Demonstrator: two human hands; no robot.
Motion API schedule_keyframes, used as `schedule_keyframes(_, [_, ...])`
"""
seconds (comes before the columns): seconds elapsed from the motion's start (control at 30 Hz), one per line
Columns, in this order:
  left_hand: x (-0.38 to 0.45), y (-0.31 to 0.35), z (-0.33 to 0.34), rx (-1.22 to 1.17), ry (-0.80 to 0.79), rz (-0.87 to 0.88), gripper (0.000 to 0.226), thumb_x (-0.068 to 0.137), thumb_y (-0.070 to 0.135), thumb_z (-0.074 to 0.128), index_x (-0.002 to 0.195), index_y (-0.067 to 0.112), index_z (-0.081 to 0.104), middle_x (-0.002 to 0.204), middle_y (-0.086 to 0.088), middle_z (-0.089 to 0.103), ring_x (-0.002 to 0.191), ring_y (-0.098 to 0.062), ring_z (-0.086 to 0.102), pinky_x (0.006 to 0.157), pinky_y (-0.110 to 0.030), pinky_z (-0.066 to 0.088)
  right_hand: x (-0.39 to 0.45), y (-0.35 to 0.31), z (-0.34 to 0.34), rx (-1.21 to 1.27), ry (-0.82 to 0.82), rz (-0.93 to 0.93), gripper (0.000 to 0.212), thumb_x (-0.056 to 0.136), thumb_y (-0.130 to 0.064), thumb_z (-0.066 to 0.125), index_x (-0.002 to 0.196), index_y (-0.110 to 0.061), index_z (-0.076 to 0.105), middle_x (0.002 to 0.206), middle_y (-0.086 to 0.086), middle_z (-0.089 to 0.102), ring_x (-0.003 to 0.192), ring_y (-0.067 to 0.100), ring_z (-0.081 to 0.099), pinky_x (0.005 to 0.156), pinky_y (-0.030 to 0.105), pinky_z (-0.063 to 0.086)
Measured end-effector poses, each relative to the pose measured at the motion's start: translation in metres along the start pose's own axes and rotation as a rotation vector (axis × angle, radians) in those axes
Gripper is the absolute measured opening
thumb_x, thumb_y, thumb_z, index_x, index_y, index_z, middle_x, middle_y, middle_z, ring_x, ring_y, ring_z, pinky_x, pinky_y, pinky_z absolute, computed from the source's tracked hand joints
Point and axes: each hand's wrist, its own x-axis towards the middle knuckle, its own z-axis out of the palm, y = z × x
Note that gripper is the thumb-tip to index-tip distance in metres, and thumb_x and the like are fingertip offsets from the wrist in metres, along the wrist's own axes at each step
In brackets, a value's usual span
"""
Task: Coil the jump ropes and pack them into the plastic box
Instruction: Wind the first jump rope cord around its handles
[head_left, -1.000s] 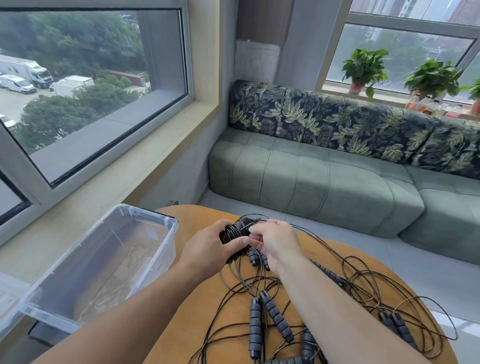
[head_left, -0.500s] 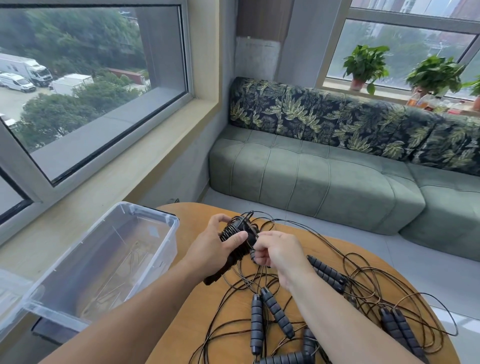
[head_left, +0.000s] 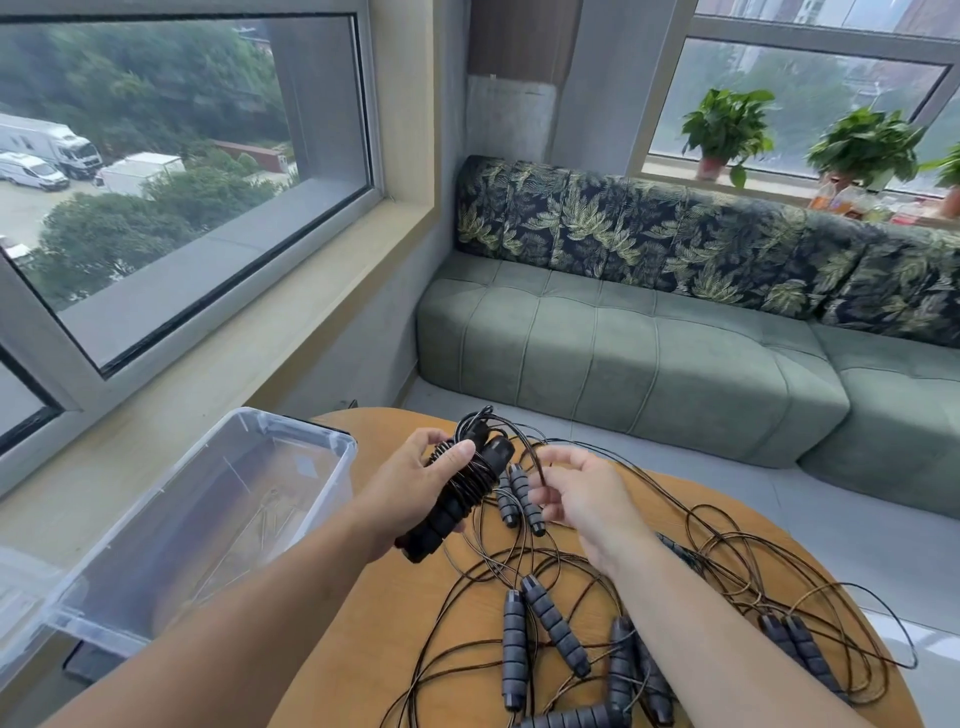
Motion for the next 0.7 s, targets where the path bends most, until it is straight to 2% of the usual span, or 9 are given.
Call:
schedule_keyframes(0.13, [0.000,0.002,0.001,-0.005,-0.017,0.003,0.027,0.097,0.044,0.055,0.115,0.025,0.047,0.090,-0.018,0.074,0.075,-0.037,0.074,0.068,-0.046,0.062,0.000,-0.008,-0.001,0.014,-0.070,0.012,0.033,0.095,0.004,0.048,0.118,-0.017,0.059,0.088,0.011,0.067,0.067,0.015,0.058,0.058,0.025,0.049])
schedule_keyframes(0.2, [0.000,0.002,0.002,0.004,-0.016,0.006,0.025,0.098,0.042,0.055,0.115,0.026,0.047,0.089,-0.017,0.074,0.073,-0.036,0.074,0.065,-0.042,0.062,-0.002,-0.012,0.002,0.000,-0.119,0.008,0.035,0.094,0.005,0.048,0.121,-0.015,0.060,0.089,0.010,0.067,0.065,0.013,0.056,0.054,0.024,0.046])
schedule_keyframes(0.33, [0.000,0.002,0.004,0.011,-0.002,0.015,0.023,0.099,0.040,0.053,0.116,0.025,0.046,0.088,-0.017,0.074,0.071,-0.034,0.074,0.064,-0.041,0.062,-0.007,-0.019,0.006,-0.106,-0.103,-0.065,0.034,0.095,0.002,0.045,0.110,-0.025,0.060,0.090,0.010,0.064,0.060,0.010,0.050,0.050,0.020,0.040])
schedule_keyframes(0.43, [0.000,0.002,0.005,0.012,0.007,0.029,0.023,0.101,0.039,0.051,0.118,0.025,0.046,0.086,-0.017,0.074,0.071,-0.033,0.074,0.063,-0.039,0.062,-0.009,-0.019,0.010,-0.132,-0.101,-0.065,0.034,0.091,0.008,0.045,0.105,-0.019,0.062,0.092,0.010,0.064,0.049,0.008,0.043,0.041,0.018,0.034])
schedule_keyframes(0.53, [0.001,-0.001,0.008,0.025,-0.001,0.044,0.025,0.101,0.040,0.050,0.120,0.025,0.045,0.085,-0.015,0.074,0.069,-0.031,0.073,0.062,-0.039,0.060,-0.009,-0.021,0.013,-0.046,-0.080,-0.017,0.033,0.089,0.011,0.040,0.102,-0.010,0.061,0.087,0.011,0.060,0.046,0.009,0.042,0.038,0.020,0.031])
schedule_keyframes(0.6, [0.004,-0.003,0.009,0.032,0.002,0.040,0.025,0.100,0.041,0.050,0.120,0.026,0.045,0.086,-0.016,0.073,0.069,-0.032,0.073,0.063,-0.041,0.061,-0.007,-0.022,0.014,0.034,-0.080,-0.021,0.020,0.092,0.000,0.044,0.095,-0.002,0.063,0.080,0.012,0.057,0.049,0.011,0.043,0.042,0.024,0.032])
schedule_keyframes(0.7, [0.007,-0.005,0.008,0.050,0.011,0.045,0.027,0.099,0.041,0.052,0.121,0.027,0.045,0.088,-0.018,0.072,0.069,-0.035,0.073,0.066,-0.047,0.061,-0.007,-0.023,0.012,-0.036,-0.083,-0.077,0.032,0.097,-0.035,0.057,0.084,-0.008,0.069,0.069,0.006,0.059,0.054,0.013,0.048,0.050,0.027,0.040])
